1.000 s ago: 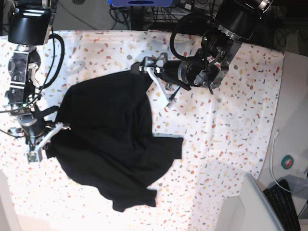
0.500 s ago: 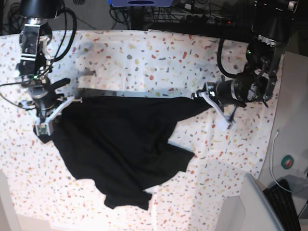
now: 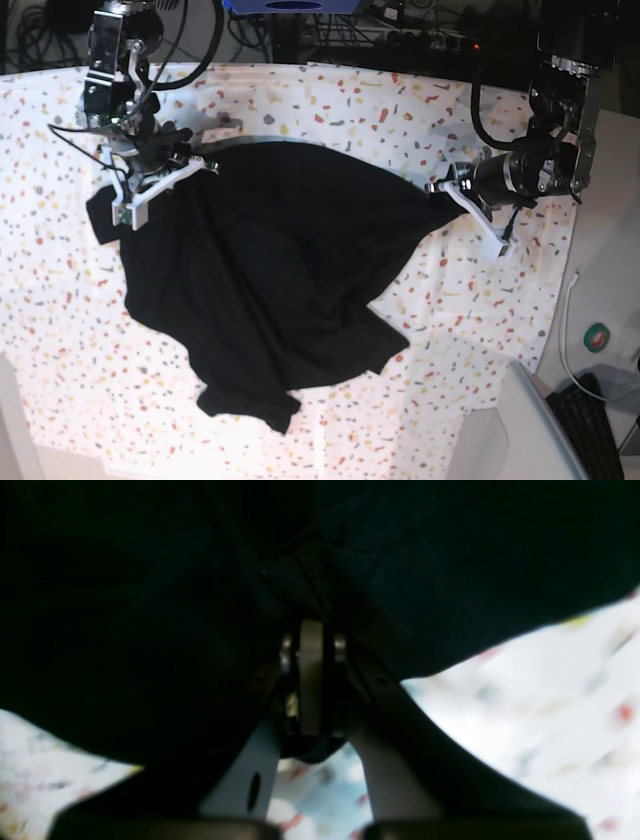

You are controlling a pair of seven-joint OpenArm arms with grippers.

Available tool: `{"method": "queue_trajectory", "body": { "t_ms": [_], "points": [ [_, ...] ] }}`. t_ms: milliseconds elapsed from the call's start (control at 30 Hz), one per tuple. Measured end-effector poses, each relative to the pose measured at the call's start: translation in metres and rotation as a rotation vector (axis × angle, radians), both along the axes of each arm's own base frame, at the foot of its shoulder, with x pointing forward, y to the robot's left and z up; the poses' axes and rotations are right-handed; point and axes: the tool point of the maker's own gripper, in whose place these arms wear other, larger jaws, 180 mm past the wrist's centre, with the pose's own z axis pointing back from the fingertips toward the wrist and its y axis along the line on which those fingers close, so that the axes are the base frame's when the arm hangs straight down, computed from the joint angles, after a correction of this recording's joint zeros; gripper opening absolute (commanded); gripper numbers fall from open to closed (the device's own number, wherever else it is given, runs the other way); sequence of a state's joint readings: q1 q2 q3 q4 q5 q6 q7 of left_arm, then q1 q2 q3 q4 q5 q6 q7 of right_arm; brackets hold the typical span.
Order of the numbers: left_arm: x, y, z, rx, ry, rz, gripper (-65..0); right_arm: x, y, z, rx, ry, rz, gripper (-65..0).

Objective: Layout the t-shirt on the table in an organized manner, then fold the t-shirt properly
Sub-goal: 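Hold the shirt with both grippers and pull the right gripper outward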

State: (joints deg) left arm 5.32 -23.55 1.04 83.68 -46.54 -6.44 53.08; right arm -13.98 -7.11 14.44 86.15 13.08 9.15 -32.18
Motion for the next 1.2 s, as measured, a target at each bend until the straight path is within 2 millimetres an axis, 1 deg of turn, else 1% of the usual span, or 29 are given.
{"method": "queue_trajectory", "body": {
  "t_ms": [67, 100, 133, 233, 300, 400, 467, 533, 567, 600, 633, 667, 700, 767, 800, 867, 967, 1133, 1200],
  "points": [
    [-0.001, 0.009, -0.003, 0.060, -0.001, -0.010, -65.0, -0.008, 0.003, -0.002, 0.083, 0.035, -0.035, -41.0],
    [0.000, 0.012, -0.002, 0.074, -0.008, -0.009, -65.0, -0.011, 0.000, -0.001, 0.119, 0.029, -0.068, -36.2],
    [0.001, 0.012, -0.001, 0.080, -0.016, -0.009, -65.0, -0.016, -0.006, 0.001, 0.163, 0.017, -0.116, -35.0],
    [-0.008, 0.012, -0.007, 0.085, -0.002, -0.014, -65.0, -0.038, -0.034, 0.002, 0.187, 0.024, -0.230, -40.2],
    [-0.011, 0.013, -0.009, 0.094, 0.009, -0.018, -65.0, -0.041, -0.047, 0.009, 0.170, 0.004, -0.254, -41.3],
    [-0.012, 0.014, -0.009, 0.093, 0.010, -0.018, -65.0, -0.026, -0.067, 0.035, 0.135, -0.081, -0.283, -41.4],
    [-0.013, 0.015, -0.009, 0.096, 0.013, -0.019, -65.0, -0.010, -0.082, 0.052, 0.093, -0.137, -0.281, -41.4],
    [-0.013, 0.012, -0.009, 0.091, 0.012, -0.020, -65.0, 0.010, -0.103, 0.062, -0.001, -0.155, -0.268, -40.8],
    [-0.013, 0.011, -0.009, 0.088, 0.012, -0.020, -65.0, 0.022, -0.116, 0.066, -0.047, -0.168, -0.289, -38.4],
    [-0.013, 0.010, -0.009, 0.086, 0.010, -0.020, -65.0, 0.032, -0.126, 0.064, -0.083, -0.165, -0.305, -35.1],
    [-0.013, 0.010, -0.009, 0.086, 0.009, -0.021, -65.0, 0.043, -0.132, 0.061, -0.104, -0.155, -0.306, -32.3],
    [-0.013, 0.011, -0.008, 0.089, 0.008, -0.021, -65.0, 0.051, -0.135, 0.054, -0.117, -0.132, -0.298, -29.9],
    [-0.013, 0.011, -0.009, 0.092, 0.009, -0.022, -65.0, 0.055, -0.134, 0.044, -0.112, -0.096, -0.283, -29.1],
    [-0.013, 0.011, -0.009, 0.091, 0.009, -0.022, -65.0, 0.055, -0.133, 0.024, -0.104, 0.006, -0.264, -29.0],
    [-0.014, 0.011, -0.009, 0.089, 0.010, -0.022, -65.0, 0.056, -0.135, 0.019, -0.102, 0.037, -0.259, -29.0],
    [-0.014, 0.011, -0.009, 0.090, 0.009, -0.022, -65.0, 0.060, -0.138, 0.015, -0.100, 0.055, -0.260, -29.0],
    [-0.014, 0.011, -0.009, 0.089, 0.010, -0.022, -65.0, 0.064, -0.140, 0.019, -0.099, 0.046, -0.262, -29.0],
    [-0.014, 0.011, -0.010, 0.089, 0.013, -0.021, -65.0, 0.062, -0.115, 0.011, -0.084, 0.105, -0.179, -28.7],
    [-0.014, 0.011, -0.009, 0.090, 0.012, -0.021, -65.0, 0.061, -0.113, 0.011, -0.082, 0.110, -0.175, -28.7]
  ]
}}
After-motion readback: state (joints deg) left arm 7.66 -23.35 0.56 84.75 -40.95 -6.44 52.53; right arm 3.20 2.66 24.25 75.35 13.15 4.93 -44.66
